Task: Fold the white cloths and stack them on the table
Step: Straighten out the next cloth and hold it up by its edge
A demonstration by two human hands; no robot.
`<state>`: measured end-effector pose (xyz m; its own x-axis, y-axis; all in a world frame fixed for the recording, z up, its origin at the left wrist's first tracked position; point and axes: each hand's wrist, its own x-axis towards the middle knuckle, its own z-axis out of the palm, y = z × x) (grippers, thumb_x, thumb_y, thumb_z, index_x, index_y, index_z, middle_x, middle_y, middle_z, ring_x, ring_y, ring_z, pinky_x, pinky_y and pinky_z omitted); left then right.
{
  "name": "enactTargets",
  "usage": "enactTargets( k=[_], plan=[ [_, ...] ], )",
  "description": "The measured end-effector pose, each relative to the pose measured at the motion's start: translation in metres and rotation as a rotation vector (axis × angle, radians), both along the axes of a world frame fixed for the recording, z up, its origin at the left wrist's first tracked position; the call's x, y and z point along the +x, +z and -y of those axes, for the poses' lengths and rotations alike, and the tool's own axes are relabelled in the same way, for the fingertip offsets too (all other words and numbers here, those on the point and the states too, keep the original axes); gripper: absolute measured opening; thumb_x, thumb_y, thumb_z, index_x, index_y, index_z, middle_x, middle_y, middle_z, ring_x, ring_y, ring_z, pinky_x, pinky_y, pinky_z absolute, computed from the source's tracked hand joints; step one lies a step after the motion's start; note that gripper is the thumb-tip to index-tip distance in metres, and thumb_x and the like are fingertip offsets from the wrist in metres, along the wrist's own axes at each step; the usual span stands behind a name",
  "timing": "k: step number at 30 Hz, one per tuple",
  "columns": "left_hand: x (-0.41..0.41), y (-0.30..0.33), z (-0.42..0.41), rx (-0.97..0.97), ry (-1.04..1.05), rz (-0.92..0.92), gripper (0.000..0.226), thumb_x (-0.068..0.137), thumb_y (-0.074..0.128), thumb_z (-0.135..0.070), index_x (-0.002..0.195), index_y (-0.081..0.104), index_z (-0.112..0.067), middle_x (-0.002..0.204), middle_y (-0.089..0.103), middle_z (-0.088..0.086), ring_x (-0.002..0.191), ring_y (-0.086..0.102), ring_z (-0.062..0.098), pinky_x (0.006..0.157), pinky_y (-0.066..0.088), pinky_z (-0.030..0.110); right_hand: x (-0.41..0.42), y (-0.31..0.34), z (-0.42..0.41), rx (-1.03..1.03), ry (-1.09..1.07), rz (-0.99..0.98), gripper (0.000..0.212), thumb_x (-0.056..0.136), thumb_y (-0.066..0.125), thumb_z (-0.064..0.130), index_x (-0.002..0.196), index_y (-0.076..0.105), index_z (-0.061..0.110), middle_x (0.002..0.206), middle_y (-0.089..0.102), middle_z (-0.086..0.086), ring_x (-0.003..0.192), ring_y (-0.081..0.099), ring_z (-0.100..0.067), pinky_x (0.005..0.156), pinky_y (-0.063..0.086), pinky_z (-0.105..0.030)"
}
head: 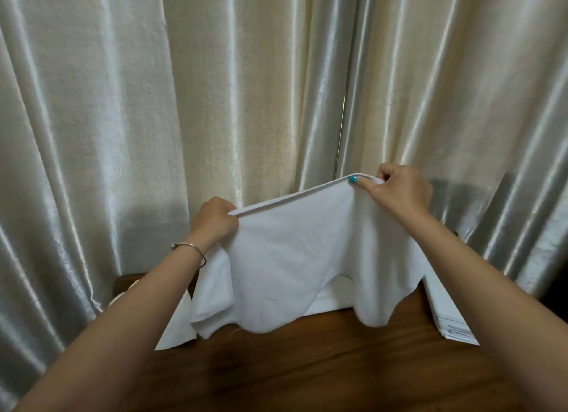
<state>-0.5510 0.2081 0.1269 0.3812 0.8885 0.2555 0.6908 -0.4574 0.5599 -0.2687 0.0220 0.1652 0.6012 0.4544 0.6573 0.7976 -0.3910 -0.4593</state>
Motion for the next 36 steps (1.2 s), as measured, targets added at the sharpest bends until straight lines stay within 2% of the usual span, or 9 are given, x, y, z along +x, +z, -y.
enactTargets(
  k=[6,9,11,13,17,22,27,32,36],
  plan=[
    [-0.011,-0.025,0.002,-0.069,0.026,-0.130,0.030,0.076,0.053,0.000,0.049,0.050,-0.012,0.052,0.045,0.005,0.057,0.042,0.025,0.053,0.034,0.026,0.018,-0.022,0.014,-0.059,0.096,-0.221,0.067,0.082,0.059,0.060,0.046,0.040,0.007,0.039,0.033,0.000,0.045,0.042,-0.023,0.046,0.028,-0.031],
    [-0.016,-0.035,0.002,-0.204,0.004,-0.138,0.022,0.080,0.051,0.005,0.063,0.060,-0.006,0.064,0.053,0.013,0.062,0.049,0.026,0.055,0.040,0.026,0.024,-0.027,0.018,-0.001,0.181,-0.486,0.061,0.085,0.064,0.047,0.042,0.034,0.018,0.041,0.032,0.002,0.043,0.034,-0.020,0.048,0.024,-0.032],
    [-0.014,-0.039,0.004,-0.211,0.015,-0.127,0.020,0.082,0.050,0.006,0.064,0.058,0.000,0.068,0.052,0.017,0.067,0.052,0.028,0.059,0.040,0.030,0.023,-0.026,0.021,0.048,0.237,-0.729,0.034,0.085,0.065,0.034,0.060,0.057,0.012,0.054,0.052,-0.005,0.052,0.051,-0.024,0.051,0.036,-0.029],
    [-0.010,-0.039,0.007,-0.189,0.019,-0.117,0.033,0.087,0.050,0.001,0.055,0.044,-0.003,0.061,0.045,0.015,0.067,0.050,0.028,0.061,0.037,0.032,0.018,-0.021,0.025,0.009,0.331,-1.015,0.016,0.082,0.059,0.021,0.083,0.061,0.005,0.066,0.056,-0.010,0.053,0.056,-0.024,0.053,0.044,-0.027],
    [-0.002,-0.023,0.025,-0.280,-0.073,0.005,0.042,0.092,0.048,-0.010,0.053,0.031,-0.014,0.054,0.031,0.004,0.054,0.030,0.019,0.054,0.024,0.029,0.007,-0.011,0.030,-0.073,0.409,-1.346,0.017,0.076,0.049,0.011,0.059,0.051,0.008,0.049,0.051,-0.008,0.038,0.051,-0.022,0.046,0.049,-0.023],
    [0.005,-0.002,0.059,-0.611,-0.125,0.371,0.037,0.088,0.054,-0.009,0.054,0.042,-0.015,0.051,0.037,0.004,0.045,0.034,0.017,0.048,0.024,0.024,-0.011,-0.012,0.025,0.073,0.452,-1.540,0.024,0.081,0.052,0.014,0.059,0.054,0.006,0.057,0.055,-0.011,0.053,0.055,-0.026,0.062,0.050,-0.032],
    [0.017,0.005,0.096,-0.917,-0.240,0.843,0.014,0.091,0.052,0.007,0.089,0.065,0.003,0.079,0.067,0.015,0.074,0.064,0.022,0.059,0.058,0.026,-0.047,-0.032,0.015,0.159,0.502,-1.698,0.034,0.097,0.048,0.024,0.070,0.054,0.004,0.055,0.058,-0.012,0.054,0.057,-0.026,0.064,0.051,-0.035],
    [0.026,-0.007,0.119,-1.026,-0.430,0.958,0.049,0.081,0.045,0.029,0.114,0.059,-0.005,0.113,0.068,0.014,0.106,0.065,0.028,0.083,0.057,0.033,-0.080,-0.047,0.000,0.192,0.427,-1.617,0.022,0.094,0.056,0.025,0.088,0.060,0.004,0.075,0.064,-0.013,0.069,0.061,-0.026,0.069,0.051,-0.036],
    [0.028,-0.018,0.121,-0.959,-0.449,0.959,0.077,0.070,0.034,0.039,0.126,0.053,-0.010,0.118,0.066,0.006,0.111,0.063,0.018,0.088,0.053,0.032,-0.102,-0.043,-0.011,0.190,0.550,-1.685,0.020,0.092,0.055,0.020,0.101,0.061,0.003,0.092,0.067,-0.019,0.081,0.065,-0.030,0.071,0.053,-0.036]
  ],
)
